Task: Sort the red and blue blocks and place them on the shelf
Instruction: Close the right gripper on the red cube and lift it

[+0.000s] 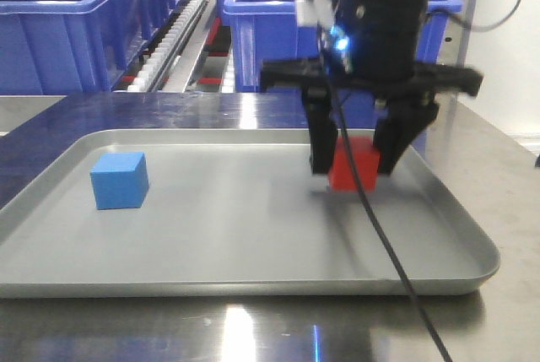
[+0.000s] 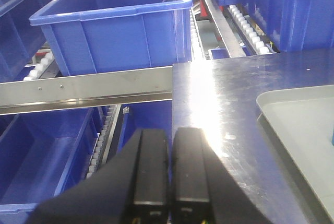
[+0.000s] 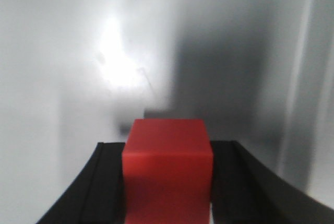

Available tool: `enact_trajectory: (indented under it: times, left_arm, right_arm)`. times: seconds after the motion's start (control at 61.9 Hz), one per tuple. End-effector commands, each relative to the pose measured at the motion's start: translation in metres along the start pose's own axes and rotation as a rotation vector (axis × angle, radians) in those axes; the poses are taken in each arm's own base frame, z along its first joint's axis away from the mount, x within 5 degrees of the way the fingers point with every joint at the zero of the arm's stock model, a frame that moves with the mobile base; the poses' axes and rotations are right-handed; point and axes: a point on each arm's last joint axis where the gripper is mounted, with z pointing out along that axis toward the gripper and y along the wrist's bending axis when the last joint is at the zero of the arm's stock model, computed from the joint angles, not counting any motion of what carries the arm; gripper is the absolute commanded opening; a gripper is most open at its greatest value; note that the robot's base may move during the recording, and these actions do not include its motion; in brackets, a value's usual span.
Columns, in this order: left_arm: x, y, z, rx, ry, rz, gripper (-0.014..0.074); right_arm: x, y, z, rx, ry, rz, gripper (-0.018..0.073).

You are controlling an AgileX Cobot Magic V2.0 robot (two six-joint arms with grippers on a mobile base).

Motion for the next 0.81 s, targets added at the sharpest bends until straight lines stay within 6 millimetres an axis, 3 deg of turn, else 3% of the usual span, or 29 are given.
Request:
enact_trajectory:
  times: [0.0, 0.21, 0.307, 0.614, 0.792]
  left_arm:
    - [0.001, 0.0, 0.0, -0.007, -0.065, -0.008, 0.0122]
    - [0.001, 0.0, 0.0, -0.007, -0.065, -0.008, 0.0122]
    - [0.001, 0.0, 0.0, -0.007, -0.065, -0.008, 0.0122]
    - [0.001, 0.0, 0.0, -0.007, -0.065, -0.008, 0.0122]
    - [0.001, 0.0, 0.0, -0.007, -0.065, -0.008, 0.0122]
  right_arm:
    - [-0.005, -0.005, -0.046, -0.041, -0.151, -0.039, 0.0058]
    - [0.001, -0.034, -0.081, -0.086, -0.352, -0.132, 0.0058]
    - [0.01, -0.063, -0.091, -0.085, -0.457, -0.163, 0.0058]
    - [0.059, -0.147, -0.124, 0.031, -0.782, -0.201, 0.0058]
    - [0.094, -0.177, -0.138, 0.109, -0.997, -0.168, 0.0056]
